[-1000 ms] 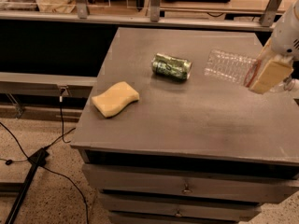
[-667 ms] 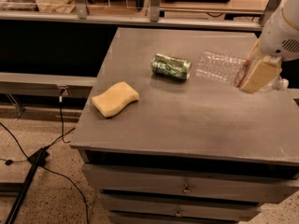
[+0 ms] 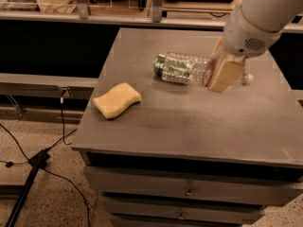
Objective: Move water bottle near sponge
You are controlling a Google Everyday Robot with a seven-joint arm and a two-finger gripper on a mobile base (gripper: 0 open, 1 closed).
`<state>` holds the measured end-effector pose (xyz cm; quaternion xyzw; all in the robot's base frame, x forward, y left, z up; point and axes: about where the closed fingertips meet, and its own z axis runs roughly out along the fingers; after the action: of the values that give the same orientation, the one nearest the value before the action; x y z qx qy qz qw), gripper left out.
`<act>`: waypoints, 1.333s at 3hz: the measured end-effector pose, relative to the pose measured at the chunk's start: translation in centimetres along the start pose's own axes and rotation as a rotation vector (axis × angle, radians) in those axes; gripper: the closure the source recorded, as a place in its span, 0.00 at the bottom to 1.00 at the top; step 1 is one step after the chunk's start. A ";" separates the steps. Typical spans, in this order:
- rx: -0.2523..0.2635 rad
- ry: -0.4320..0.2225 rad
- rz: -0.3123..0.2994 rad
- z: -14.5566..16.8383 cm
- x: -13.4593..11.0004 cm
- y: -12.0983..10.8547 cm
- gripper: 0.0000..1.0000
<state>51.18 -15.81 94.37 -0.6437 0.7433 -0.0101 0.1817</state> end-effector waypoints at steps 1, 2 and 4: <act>-0.025 0.040 -0.052 1.5 -2.3 0.7 1.00; -0.043 0.099 -0.084 3.9 -3.9 1.2 1.00; -0.108 0.130 -0.135 9.1 -5.2 3.3 1.00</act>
Offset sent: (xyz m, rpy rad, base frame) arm 0.0092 0.0712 -0.0551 -0.1974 0.0725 0.0833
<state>51.10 -8.28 86.36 -0.6992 0.7079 -0.0239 0.0969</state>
